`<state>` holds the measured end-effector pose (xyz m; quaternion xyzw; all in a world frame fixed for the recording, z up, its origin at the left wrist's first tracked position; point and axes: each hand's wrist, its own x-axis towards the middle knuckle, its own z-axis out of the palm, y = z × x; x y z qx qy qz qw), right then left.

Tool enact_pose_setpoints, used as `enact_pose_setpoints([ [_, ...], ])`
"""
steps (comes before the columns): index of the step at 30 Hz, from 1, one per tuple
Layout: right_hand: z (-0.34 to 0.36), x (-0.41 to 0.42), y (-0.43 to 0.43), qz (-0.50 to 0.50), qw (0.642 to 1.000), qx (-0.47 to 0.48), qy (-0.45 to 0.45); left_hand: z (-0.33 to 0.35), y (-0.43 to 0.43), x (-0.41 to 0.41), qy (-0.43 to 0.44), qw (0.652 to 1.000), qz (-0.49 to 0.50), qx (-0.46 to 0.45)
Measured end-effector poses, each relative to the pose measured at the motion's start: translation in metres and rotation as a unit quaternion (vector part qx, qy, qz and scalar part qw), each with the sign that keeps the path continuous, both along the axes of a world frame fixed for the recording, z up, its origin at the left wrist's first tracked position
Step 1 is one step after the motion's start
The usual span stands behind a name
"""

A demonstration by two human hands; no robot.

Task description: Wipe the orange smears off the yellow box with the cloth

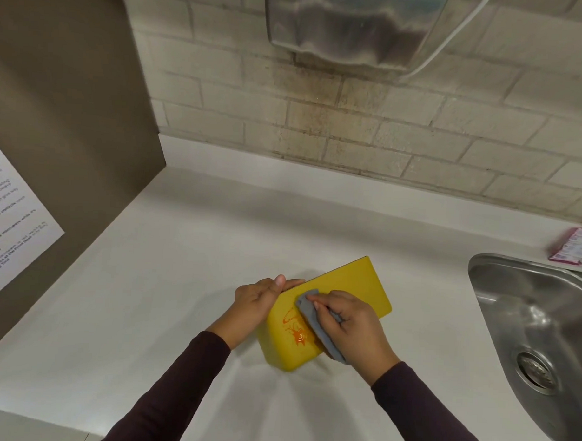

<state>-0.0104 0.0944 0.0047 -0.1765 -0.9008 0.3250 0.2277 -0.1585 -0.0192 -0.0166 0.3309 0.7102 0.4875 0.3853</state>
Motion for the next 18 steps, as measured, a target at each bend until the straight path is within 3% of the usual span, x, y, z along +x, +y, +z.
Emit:
enact_pose_setpoints([
  [4, 0.003, -0.007, 0.002, -0.040, 0.999, -0.006, 0.022, 0.001, 0.001, 0.001, -0.011, 1.000, 0.002, 0.001],
  [12, -0.004, -0.005, -0.015, 0.057, 0.998, -0.004, 0.001, 0.002, 0.001, 0.001, -0.026, 0.999, 0.014, 0.015],
  [18, -0.002, -0.010, -0.004, -0.003, 0.999, -0.036, 0.031, 0.003, 0.001, 0.003, -0.017, 1.000, 0.011, 0.019],
])
